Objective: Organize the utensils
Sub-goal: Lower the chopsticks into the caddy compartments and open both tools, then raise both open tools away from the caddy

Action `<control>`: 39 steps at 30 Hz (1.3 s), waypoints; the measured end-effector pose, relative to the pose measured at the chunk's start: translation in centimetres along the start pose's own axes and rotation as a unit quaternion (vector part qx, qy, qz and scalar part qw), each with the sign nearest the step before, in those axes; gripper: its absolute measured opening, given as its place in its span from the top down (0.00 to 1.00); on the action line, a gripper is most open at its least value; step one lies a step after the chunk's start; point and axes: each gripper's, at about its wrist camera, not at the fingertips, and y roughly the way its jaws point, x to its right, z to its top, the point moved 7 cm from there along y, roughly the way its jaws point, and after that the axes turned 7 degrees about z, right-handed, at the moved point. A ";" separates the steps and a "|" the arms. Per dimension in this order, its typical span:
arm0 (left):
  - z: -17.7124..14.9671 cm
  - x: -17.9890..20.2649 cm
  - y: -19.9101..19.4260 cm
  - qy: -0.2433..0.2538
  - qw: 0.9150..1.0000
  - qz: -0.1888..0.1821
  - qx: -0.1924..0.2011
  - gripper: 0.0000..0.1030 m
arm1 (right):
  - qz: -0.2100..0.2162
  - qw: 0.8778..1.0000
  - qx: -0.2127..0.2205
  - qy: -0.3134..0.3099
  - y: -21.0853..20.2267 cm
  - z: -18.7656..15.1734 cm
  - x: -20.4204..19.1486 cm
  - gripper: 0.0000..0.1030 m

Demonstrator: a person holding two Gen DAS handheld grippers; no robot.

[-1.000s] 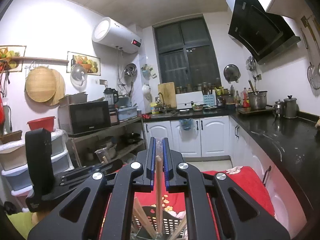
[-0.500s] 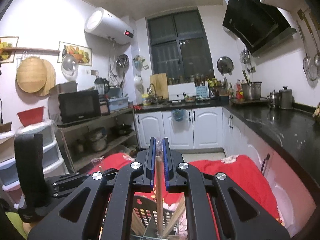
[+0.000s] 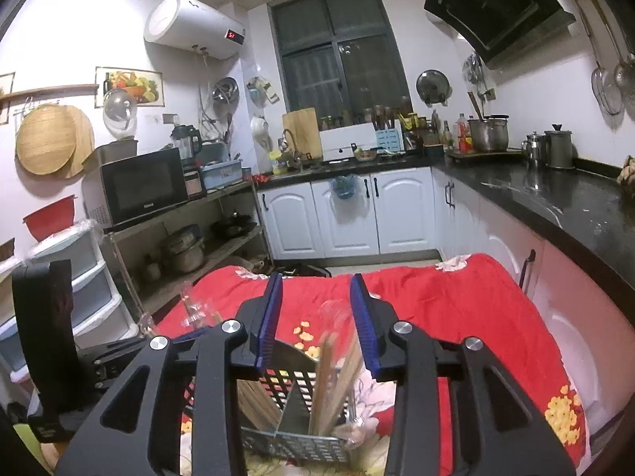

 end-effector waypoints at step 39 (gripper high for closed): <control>-4.0 -1.0 -9.2 -0.018 0.999 0.035 -0.007 0.10 | 0.003 0.999 -0.018 -0.043 -9.6 -5.2 -2.5 0.08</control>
